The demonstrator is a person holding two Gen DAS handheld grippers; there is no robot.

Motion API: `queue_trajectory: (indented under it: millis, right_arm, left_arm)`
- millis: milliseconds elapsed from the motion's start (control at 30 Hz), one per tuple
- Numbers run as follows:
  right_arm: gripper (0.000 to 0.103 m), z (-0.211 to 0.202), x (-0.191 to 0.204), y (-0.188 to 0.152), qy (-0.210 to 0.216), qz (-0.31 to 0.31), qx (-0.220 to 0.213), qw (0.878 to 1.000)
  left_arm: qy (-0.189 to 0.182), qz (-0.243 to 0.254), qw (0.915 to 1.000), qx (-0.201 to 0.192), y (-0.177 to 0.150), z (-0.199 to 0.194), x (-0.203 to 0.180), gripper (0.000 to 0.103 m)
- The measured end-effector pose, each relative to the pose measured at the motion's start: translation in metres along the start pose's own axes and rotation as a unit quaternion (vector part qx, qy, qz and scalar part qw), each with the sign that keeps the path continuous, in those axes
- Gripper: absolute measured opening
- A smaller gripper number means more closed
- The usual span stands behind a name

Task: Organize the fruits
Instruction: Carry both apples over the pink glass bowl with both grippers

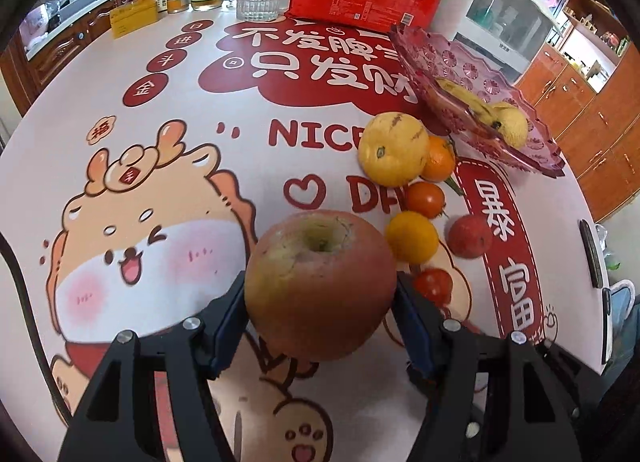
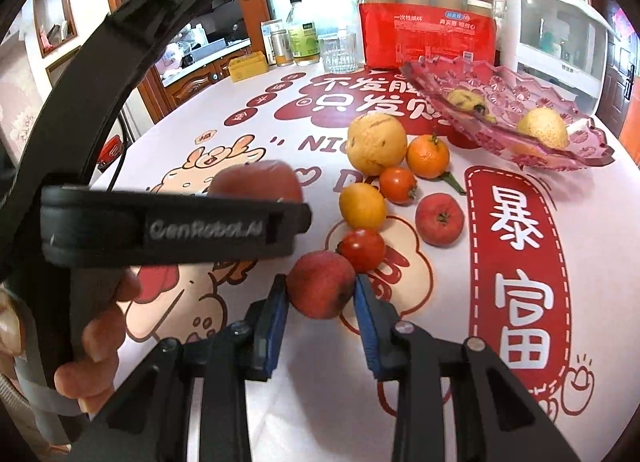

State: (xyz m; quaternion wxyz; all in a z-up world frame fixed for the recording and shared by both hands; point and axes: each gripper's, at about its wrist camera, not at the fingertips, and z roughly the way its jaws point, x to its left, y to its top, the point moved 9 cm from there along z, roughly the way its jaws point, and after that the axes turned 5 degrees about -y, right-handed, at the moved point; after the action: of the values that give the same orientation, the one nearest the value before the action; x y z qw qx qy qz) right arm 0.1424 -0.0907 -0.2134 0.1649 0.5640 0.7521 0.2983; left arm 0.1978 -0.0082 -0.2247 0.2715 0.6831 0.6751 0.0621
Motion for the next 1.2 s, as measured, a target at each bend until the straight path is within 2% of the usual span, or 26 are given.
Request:
queue_trajectory:
  millis: [467, 733, 967, 1200]
  right_arm:
    - [0.033, -0.057, -0.028, 0.015, -0.037, 0.012, -0.042, 0.998]
    - [0.033, -0.095, -0.058, 0.039, -0.035, 0.043, -0.057, 0.997]
    - [0.033, -0.133, -0.082, 0.086, -0.035, 0.048, -0.082, 0.995]
    - [0.033, -0.17, -0.11, 0.155, -0.055, 0.043, -0.121, 0.99]
  left_arm:
    - [0.005, 0.045, 0.998, -0.044, 0.002, -0.066, -0.029, 0.067]
    - [-0.004, 0.079, 0.9947, -0.065, 0.015, -0.099, -0.056, 0.067]
    - [-0.013, 0.119, 0.9894, -0.082, 0.048, -0.13, -0.086, 0.067]
    - [-0.023, 0.155, 0.9823, -0.103, 0.099, -0.162, -0.12, 0.067]
